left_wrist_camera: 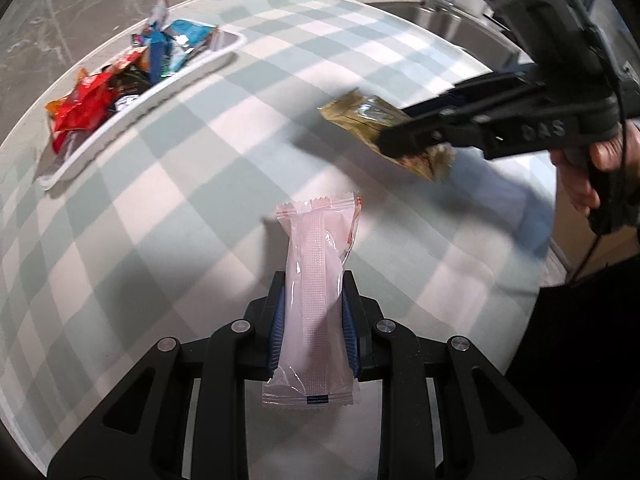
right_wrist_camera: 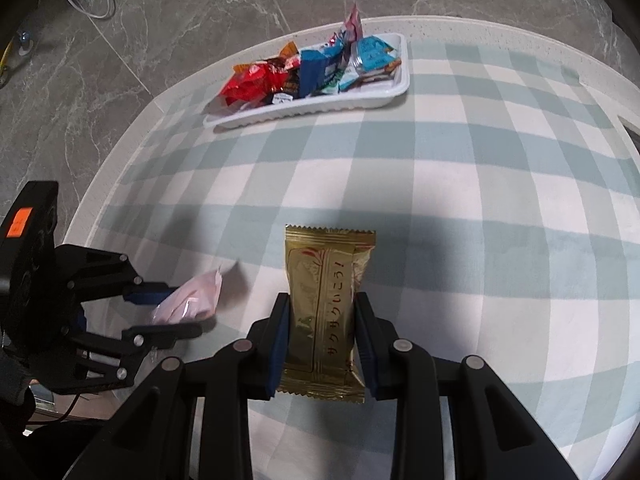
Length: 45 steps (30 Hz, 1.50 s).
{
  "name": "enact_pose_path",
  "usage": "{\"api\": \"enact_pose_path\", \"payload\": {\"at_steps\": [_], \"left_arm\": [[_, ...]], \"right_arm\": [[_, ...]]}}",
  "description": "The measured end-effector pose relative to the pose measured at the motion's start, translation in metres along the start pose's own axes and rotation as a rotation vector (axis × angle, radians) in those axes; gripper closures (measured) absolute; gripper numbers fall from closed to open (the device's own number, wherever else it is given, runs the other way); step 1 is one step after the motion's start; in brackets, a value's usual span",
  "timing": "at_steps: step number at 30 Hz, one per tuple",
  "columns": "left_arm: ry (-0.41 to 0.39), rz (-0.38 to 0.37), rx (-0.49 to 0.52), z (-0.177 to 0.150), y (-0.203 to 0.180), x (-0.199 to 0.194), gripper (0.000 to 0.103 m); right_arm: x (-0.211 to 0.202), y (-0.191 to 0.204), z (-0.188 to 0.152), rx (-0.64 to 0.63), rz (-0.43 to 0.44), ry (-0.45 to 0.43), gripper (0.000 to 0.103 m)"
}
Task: Organize snacks
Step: 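Carry the pink bar and gold packet over the tray and lower them in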
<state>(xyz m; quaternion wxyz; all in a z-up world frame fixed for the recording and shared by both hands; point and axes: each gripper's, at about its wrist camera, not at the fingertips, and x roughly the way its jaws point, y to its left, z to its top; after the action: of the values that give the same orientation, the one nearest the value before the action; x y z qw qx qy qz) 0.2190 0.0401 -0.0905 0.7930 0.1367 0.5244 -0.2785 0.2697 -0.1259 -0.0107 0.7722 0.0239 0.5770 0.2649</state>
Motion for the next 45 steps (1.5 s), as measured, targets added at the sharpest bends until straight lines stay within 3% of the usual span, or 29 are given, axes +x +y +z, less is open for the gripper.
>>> {"api": "enact_pose_path", "payload": {"at_steps": [19, 45], "left_arm": [[-0.054, 0.1, -0.061, 0.038, 0.044, -0.013, 0.08], [-0.109, 0.146, -0.084, 0.078, 0.089, -0.024, 0.08]], "right_arm": [[-0.011, 0.011, 0.037, -0.03, 0.003, -0.042, 0.07], [-0.002, 0.019, 0.099, -0.068, 0.009, -0.068, 0.07]]}}
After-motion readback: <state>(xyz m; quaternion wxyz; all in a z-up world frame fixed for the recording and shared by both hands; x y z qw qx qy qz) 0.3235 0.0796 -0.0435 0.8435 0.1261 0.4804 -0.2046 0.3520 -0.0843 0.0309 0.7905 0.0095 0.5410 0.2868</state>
